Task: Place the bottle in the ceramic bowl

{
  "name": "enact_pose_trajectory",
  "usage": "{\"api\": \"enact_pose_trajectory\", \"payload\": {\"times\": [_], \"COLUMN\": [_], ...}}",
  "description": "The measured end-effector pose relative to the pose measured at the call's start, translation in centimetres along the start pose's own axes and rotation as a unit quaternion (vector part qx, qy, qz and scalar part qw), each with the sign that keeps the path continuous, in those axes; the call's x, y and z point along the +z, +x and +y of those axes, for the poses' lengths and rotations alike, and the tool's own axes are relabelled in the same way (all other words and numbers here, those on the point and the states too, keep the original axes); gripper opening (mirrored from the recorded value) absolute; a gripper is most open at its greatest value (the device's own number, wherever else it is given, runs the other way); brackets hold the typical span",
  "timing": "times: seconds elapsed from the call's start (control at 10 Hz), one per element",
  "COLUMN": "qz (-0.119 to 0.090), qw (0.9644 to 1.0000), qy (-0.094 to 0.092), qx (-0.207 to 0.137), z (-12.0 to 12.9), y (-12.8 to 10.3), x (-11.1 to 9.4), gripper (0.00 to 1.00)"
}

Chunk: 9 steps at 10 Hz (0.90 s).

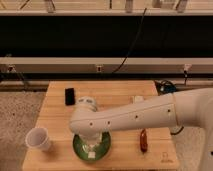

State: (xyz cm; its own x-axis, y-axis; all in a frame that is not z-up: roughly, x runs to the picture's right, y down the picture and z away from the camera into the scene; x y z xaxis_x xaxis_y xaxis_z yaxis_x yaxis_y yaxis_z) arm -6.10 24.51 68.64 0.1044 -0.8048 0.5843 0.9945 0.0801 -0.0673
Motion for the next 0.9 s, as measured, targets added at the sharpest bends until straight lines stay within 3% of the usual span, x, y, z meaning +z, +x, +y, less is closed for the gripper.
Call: {"api": "enact_pose_trajectory", "payload": {"times": [0.3,0.5,0.9], "qz": [0.003,0.002,0.007], "qw": [0.9997,0.9999,0.9997], "qy": [0.025,0.014,0.022], "qx": [-0.002,-0.003,-0.001], "z": [0.2,0.0,0.2], "y": [0.0,0.7,1.2], "x": [-0.5,-0.5,-1.4], "gripper": [0.80,0.80,0.80]}}
